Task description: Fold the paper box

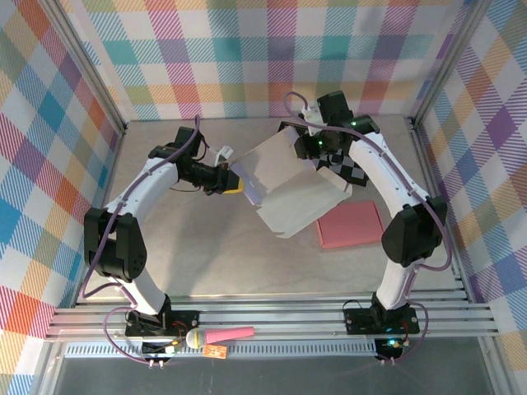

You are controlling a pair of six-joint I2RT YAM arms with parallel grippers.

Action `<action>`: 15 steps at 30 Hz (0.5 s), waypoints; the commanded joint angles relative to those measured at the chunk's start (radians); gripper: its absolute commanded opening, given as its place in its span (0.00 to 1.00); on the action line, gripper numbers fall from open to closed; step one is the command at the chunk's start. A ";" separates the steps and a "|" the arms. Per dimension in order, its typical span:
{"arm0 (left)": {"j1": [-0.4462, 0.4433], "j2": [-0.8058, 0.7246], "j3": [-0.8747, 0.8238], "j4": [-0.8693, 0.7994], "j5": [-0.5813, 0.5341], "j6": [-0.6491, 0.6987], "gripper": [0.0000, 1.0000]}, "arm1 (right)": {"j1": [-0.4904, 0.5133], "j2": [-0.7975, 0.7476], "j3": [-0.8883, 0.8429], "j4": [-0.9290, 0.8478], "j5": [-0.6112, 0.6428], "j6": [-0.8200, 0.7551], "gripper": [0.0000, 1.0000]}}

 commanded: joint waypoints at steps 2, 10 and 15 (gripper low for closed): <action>-0.008 0.009 0.033 -0.025 0.022 0.034 0.00 | -0.007 0.018 0.044 -0.035 -0.076 0.003 0.37; -0.008 0.012 0.026 -0.030 0.022 0.040 0.00 | -0.035 0.036 0.065 -0.039 -0.096 0.002 0.48; -0.008 0.013 0.033 -0.039 0.022 0.045 0.00 | -0.041 0.052 0.084 -0.048 -0.147 -0.003 0.48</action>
